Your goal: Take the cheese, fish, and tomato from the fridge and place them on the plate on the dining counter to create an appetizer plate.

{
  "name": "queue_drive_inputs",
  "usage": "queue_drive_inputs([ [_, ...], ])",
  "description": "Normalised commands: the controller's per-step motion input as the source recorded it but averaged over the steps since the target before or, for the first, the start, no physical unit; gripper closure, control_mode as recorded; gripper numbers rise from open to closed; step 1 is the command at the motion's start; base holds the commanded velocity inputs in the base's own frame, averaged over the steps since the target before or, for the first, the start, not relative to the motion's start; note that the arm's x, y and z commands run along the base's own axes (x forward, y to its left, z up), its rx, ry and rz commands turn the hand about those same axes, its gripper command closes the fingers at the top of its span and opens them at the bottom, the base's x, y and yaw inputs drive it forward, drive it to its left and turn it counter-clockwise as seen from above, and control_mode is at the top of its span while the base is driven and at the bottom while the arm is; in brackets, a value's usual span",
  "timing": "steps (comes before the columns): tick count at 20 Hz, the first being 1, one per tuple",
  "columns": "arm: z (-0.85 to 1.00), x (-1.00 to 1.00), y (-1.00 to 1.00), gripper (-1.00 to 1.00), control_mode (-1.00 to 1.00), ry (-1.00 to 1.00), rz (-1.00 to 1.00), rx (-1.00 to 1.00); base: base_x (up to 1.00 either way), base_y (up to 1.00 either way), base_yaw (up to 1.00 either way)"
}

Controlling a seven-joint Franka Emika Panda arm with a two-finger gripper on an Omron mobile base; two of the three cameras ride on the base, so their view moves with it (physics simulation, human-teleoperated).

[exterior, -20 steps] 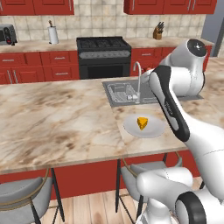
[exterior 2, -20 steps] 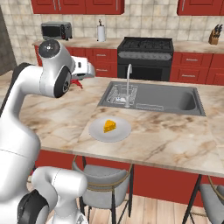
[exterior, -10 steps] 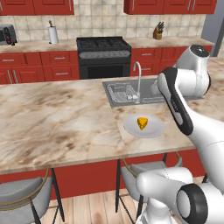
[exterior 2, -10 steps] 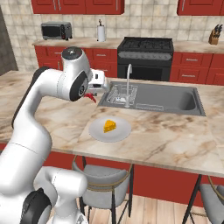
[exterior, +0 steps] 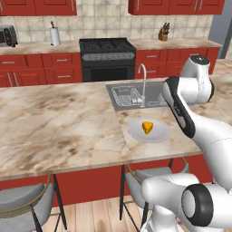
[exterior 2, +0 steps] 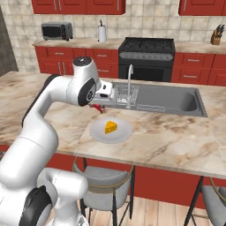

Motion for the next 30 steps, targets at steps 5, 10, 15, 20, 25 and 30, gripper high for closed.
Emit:
queue_drive_inputs([
  [5, -0.27, 0.00, 0.01, 1.00, -1.00, 0.08, -0.11, 0.00, 0.00, 0.00, 0.00],
  [10, -0.31, 0.08, -0.04, 1.00, -1.00, 0.08, -0.13, 0.00, 0.00, 0.00, 0.00],
  [15, -0.33, 0.36, -0.18, 1.00, -1.00, 0.07, -0.02, 0.05, 0.00, 0.00, 0.00],
  [20, -0.50, 0.54, -0.16, 1.00, -1.00, 0.02, 0.00, 0.08, 0.00, 0.00, 0.00],
  [25, -0.46, 0.57, -0.09, 1.00, -1.00, 0.03, 0.00, 0.02, 0.00, 0.00, 0.00],
  [30, -0.39, 0.40, -0.12, 1.00, -1.00, 0.02, -0.01, 0.00, 0.00, 0.00, 0.00],
])
